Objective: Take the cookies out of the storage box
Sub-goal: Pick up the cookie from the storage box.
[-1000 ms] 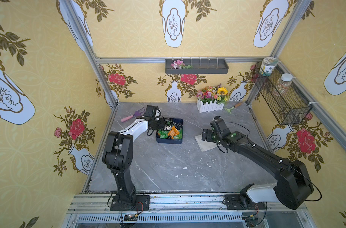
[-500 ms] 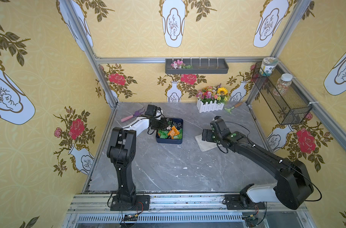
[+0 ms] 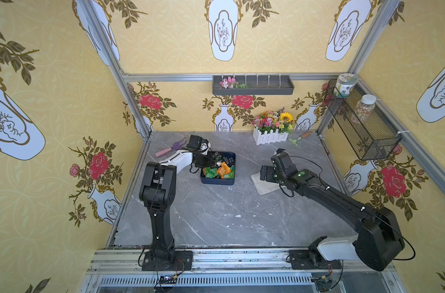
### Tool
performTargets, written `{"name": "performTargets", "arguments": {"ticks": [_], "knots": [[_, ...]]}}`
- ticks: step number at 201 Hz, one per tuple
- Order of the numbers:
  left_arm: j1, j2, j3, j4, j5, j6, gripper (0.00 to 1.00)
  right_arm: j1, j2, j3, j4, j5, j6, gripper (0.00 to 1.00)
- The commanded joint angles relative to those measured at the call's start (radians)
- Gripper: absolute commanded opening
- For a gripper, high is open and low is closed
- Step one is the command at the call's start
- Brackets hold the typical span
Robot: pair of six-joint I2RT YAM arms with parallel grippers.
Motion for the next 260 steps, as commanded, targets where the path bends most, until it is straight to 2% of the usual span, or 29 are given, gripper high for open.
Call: {"name": "performTargets", "arguments": {"ticks": [1, 21, 62, 104, 125, 139, 165, 184, 193, 219, 235, 260], "knots": [[0.003, -0.013, -0.014, -0.005, 0.015, -0.001, 0.19, 0.001, -0.009, 0.006, -0.012, 0.022, -0.008, 0.97], [0.005, -0.030, -0.018, -0.001, 0.022, -0.014, 0.14, 0.001, -0.017, 0.010, -0.021, 0.020, -0.008, 0.97], [0.012, -0.104, -0.053, 0.048, 0.073, -0.075, 0.10, 0.001, -0.049, 0.005, -0.032, 0.016, -0.012, 0.97], [0.025, -0.232, -0.104, 0.097, 0.059, -0.182, 0.08, 0.001, -0.077, 0.019, -0.032, -0.025, -0.011, 0.97], [0.027, -0.334, -0.200, 0.204, 0.079, -0.322, 0.09, 0.003, -0.079, 0.035, -0.016, -0.091, -0.008, 0.97], [0.028, -0.408, -0.305, 0.323, 0.133, -0.454, 0.11, 0.005, -0.073, 0.042, 0.010, -0.153, 0.007, 0.97], [0.025, -0.525, -0.541, 0.638, 0.254, -0.762, 0.11, 0.014, -0.036, 0.038, 0.131, -0.352, 0.046, 0.97], [0.000, -0.592, -0.691, 0.831, 0.273, -0.941, 0.09, 0.035, 0.014, 0.043, 0.236, -0.482, 0.082, 0.98], [-0.020, -0.615, -0.731, 0.876, 0.270, -0.986, 0.08, 0.046, 0.039, 0.045, 0.283, -0.528, 0.102, 1.00], [-0.100, -0.687, -0.809, 0.918, 0.215, -1.075, 0.03, 0.059, 0.119, 0.042, 0.393, -0.603, 0.175, 0.89], [-0.130, -0.724, -0.864, 0.974, 0.190, -1.150, 0.00, 0.059, 0.148, 0.024, 0.455, -0.623, 0.222, 0.88], [-0.156, -0.762, -0.939, 1.056, 0.173, -1.245, 0.00, 0.060, 0.176, -0.010, 0.589, -0.694, 0.285, 0.88]]}}
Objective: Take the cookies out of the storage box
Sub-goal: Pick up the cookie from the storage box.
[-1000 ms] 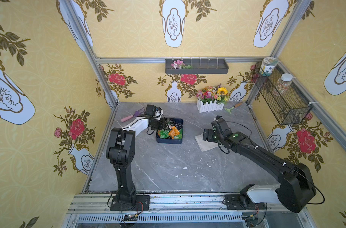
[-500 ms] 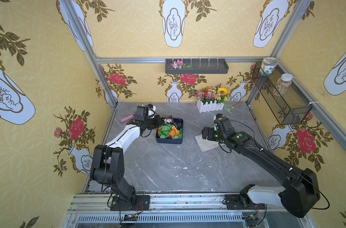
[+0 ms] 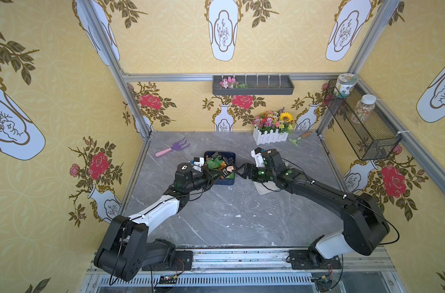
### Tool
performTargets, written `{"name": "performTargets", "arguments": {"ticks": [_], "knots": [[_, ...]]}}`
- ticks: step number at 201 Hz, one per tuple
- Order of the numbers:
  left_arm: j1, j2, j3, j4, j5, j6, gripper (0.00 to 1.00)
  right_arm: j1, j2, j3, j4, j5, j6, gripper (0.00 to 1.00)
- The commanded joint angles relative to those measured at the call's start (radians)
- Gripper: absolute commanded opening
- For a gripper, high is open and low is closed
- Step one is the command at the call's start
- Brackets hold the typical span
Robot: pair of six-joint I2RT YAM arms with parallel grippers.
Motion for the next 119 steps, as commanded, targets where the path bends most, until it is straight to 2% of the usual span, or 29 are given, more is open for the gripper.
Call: {"name": "performTargets", "arguments": {"ticks": [1, 41, 100, 119], "knots": [[-0.021, -0.024, -0.051, 0.140, -0.021, -0.146, 0.00, 0.002, 0.024, -0.022, 0.216, -0.104, 0.092, 0.88], [-0.035, -0.060, -0.105, 0.167, -0.028, -0.186, 0.00, 0.009, 0.049, -0.042, 0.337, -0.171, 0.136, 0.85], [-0.035, -0.049, -0.154, 0.279, -0.039, -0.253, 0.00, 0.017, 0.083, -0.054, 0.429, -0.216, 0.179, 0.60], [-0.035, -0.037, -0.163, 0.314, -0.034, -0.268, 0.00, 0.019, 0.091, -0.049, 0.429, -0.221, 0.173, 0.56]]}}
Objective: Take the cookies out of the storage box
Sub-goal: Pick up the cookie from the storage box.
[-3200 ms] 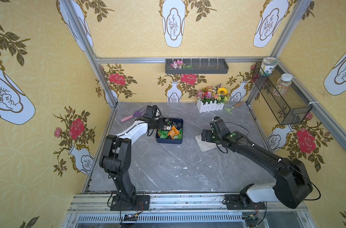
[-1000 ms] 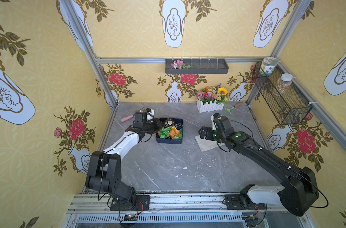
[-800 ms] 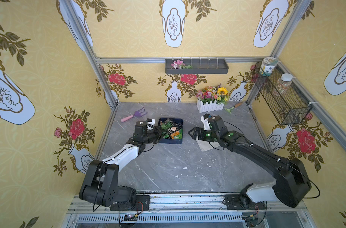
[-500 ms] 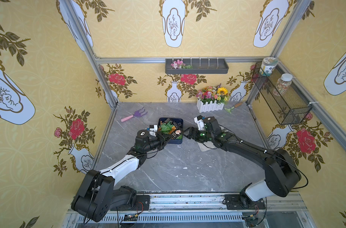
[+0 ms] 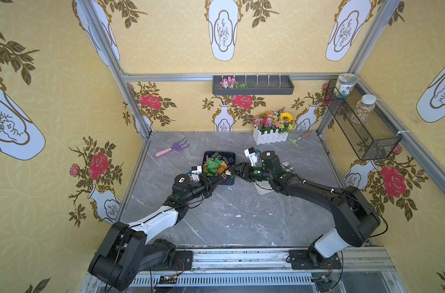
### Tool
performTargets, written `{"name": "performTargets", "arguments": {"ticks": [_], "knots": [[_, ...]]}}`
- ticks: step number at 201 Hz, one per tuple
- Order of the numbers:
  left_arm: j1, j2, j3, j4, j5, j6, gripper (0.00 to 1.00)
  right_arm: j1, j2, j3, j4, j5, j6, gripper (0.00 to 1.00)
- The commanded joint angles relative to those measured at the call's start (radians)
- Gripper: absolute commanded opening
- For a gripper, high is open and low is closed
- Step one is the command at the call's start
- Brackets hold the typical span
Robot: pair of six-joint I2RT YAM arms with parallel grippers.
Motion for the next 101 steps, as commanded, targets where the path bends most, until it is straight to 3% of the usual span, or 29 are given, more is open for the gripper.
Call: {"name": "performTargets", "arguments": {"ticks": [1, 32, 68, 101], "knots": [[0.000, 0.012, -0.013, 0.093, 0.001, -0.029, 0.00, 0.003, 0.009, 0.006, 0.067, -0.022, 0.001, 0.56], [-0.001, 0.010, -0.028, 0.108, 0.000, -0.036, 0.00, 0.005, 0.020, 0.012, 0.082, -0.027, 0.001, 0.52], [-0.003, 0.005, -0.044, 0.108, -0.007, -0.040, 0.00, 0.012, 0.049, 0.040, 0.094, -0.065, -0.003, 0.32], [-0.008, -0.004, -0.057, 0.107, -0.023, -0.042, 0.00, 0.014, 0.061, 0.038, 0.109, -0.082, 0.003, 0.24]]}}
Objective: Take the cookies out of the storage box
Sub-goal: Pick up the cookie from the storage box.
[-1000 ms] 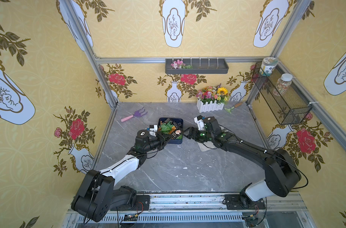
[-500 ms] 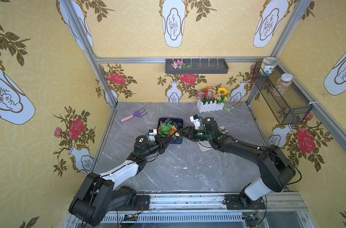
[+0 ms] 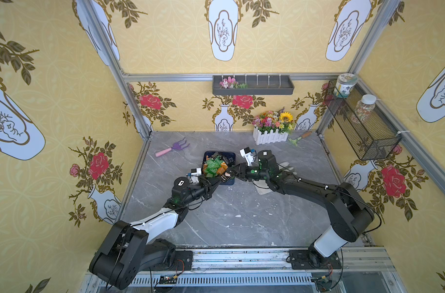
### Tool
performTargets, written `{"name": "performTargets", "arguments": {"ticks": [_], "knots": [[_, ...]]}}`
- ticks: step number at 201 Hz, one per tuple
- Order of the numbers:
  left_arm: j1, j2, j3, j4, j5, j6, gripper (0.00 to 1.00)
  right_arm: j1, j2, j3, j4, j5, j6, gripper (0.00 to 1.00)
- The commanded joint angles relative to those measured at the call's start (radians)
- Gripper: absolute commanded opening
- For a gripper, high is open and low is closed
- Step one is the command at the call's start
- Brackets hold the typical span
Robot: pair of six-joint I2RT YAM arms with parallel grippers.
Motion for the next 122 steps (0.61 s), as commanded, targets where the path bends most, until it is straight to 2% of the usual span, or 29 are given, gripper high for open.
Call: {"name": "performTargets", "arguments": {"ticks": [1, 11, 25, 77, 94, 122], "knots": [[-0.003, -0.005, -0.009, 0.036, -0.016, 0.004, 0.00, 0.001, 0.007, 0.005, 0.063, -0.025, 0.003, 0.24], [-0.003, -0.006, -0.013, 0.036, -0.016, 0.004, 0.03, 0.002, 0.008, 0.003, 0.071, -0.031, 0.006, 0.23], [-0.003, -0.011, -0.018, 0.035, -0.026, 0.009, 0.16, 0.001, 0.008, -0.001, 0.074, -0.034, 0.008, 0.20], [-0.003, -0.075, -0.053, -0.036, -0.119, 0.022, 0.45, 0.000, -0.001, -0.023, 0.062, -0.031, 0.002, 0.16], [-0.003, -0.157, -0.044, -0.174, -0.194, 0.079, 0.47, 0.001, -0.003, -0.023, 0.016, -0.017, -0.038, 0.16], [-0.002, -0.324, 0.061, -0.619, -0.436, 0.271, 0.49, 0.052, 0.010, 0.022, -0.250, 0.088, -0.258, 0.16]]}}
